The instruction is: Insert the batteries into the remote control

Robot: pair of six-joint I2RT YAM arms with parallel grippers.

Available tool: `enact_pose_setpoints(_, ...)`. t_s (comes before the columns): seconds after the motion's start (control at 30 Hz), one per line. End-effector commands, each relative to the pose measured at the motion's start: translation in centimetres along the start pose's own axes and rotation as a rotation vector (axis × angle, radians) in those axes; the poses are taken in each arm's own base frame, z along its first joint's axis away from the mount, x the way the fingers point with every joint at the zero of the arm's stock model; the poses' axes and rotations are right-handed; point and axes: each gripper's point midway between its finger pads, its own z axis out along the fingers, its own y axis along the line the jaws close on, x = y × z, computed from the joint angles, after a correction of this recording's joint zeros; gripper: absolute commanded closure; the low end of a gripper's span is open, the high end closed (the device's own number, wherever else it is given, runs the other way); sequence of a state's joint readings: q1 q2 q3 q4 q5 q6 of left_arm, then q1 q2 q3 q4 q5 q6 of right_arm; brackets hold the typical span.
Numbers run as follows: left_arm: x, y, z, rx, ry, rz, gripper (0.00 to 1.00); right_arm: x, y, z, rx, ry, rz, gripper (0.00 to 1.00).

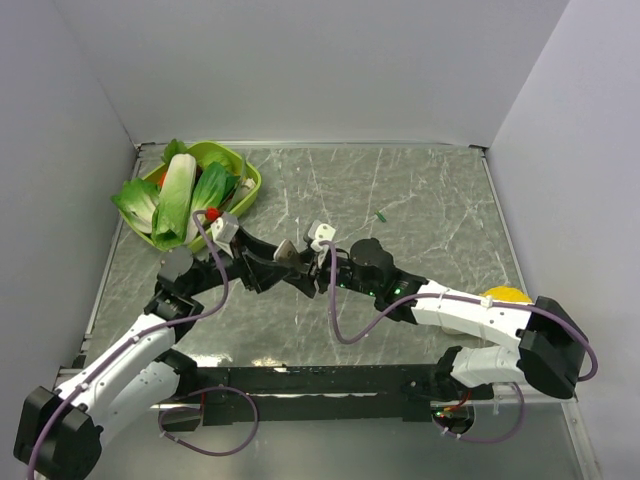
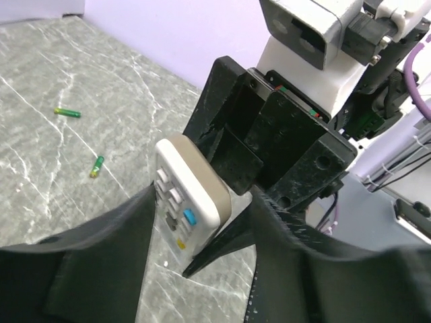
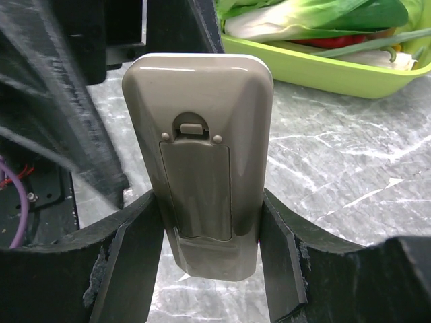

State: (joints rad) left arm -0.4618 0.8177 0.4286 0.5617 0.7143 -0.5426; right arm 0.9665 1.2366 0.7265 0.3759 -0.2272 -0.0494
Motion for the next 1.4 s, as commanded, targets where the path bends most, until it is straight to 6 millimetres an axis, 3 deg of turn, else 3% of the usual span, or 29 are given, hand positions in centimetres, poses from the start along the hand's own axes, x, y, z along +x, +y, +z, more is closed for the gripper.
enact_pose_setpoints(0.0,-2.1,-1.4,0.1,0.025,-0.018,0.0,0.35,-2.3,-0.1,0.4,0.02,-0.093,-0.063,1.0)
enact_pose_setpoints(0.13,-3.4,0.4,0.0,-0.101,-0.073,-0.112,0.28,-1.8,-1.1,0.2,0.088,-0.069,-0.089,1.0)
enact_pose_setpoints(0.23,-4.2,2.8,-0.3,-0.277,-0.117,-0.267,0.29,-1.5,-2.0,0.1,0.154,-0.046,-0.109,1.0)
enact_pose_setpoints(0.3,-5.2,3.5,-0.2,-0.337,-0.15,-0.329,0.29,-1.2,-2.0,0.3,0.168,-0.029,-0.135,1.0)
enact_pose_setpoints(0.47,-5.7,4.7,-0.2,-0.452,-0.148,-0.408,0.34,-1.1,-1.9,0.8,0.194,-0.004,-0.169,1.0)
enact_pose_setpoints(0.5,-6.6,4.3,0.0,-0.444,-0.161,-0.403,0.35,-0.7,-1.8,1.0,0.193,0.012,-0.174,1.0)
enact_pose_setpoints(0.6,-6.5,4.0,0.8,-0.434,-0.137,-0.416,0.38,-0.7,-1.8,1.3,0.201,0.015,-0.166,1.0)
enact_pose_setpoints(0.9,-3.0,5.2,1.3,-0.503,0.005,-0.439,0.4,-0.8,-2.5,1.7,0.24,0.037,-0.153,1.0)
enact_pose_setpoints(1.1,-2.2,4.2,1.5,-0.441,0.056,-0.409,0.43,-0.3,-2.2,2.2,0.22,0.048,-0.149,1.0)
enact_pose_setpoints(1.17,-1.8,3.9,1.2,-0.413,0.076,-0.361,0.39,-0.3,-1.9,2.2,0.196,0.047,-0.166,1.0)
enact_pose_setpoints(1.23,-3.2,2.6,0.9,-0.328,0.043,-0.253,0.33,-0.1,-1.3,2.3,0.156,0.046,-0.172,1.0)
enact_pose_setpoints(1.27,-2.7,2.7,0.4,-0.316,0.039,-0.231,0.31,-0.5,-1.3,2.1,0.144,0.029,-0.171,1.0)
enact_pose_setpoints(1.3,-2.9,1.0,-0.1,-0.224,0.04,-0.188,0.27,-0.7,-0.4,2.1,0.082,0.013,-0.173,1.0)
enact_pose_setpoints(1.33,-3.9,1.1,-0.6,-0.196,-0.002,-0.114,0.22,-0.8,0.0,1.7,0.052,0.0,-0.176,1.0)
enact_pose_setpoints(1.37,-3.0,1.4,-1.3,-0.189,0.001,-0.104,0.19,-1.0,0.0,1.5,0.036,-0.012,-0.18,1.0)
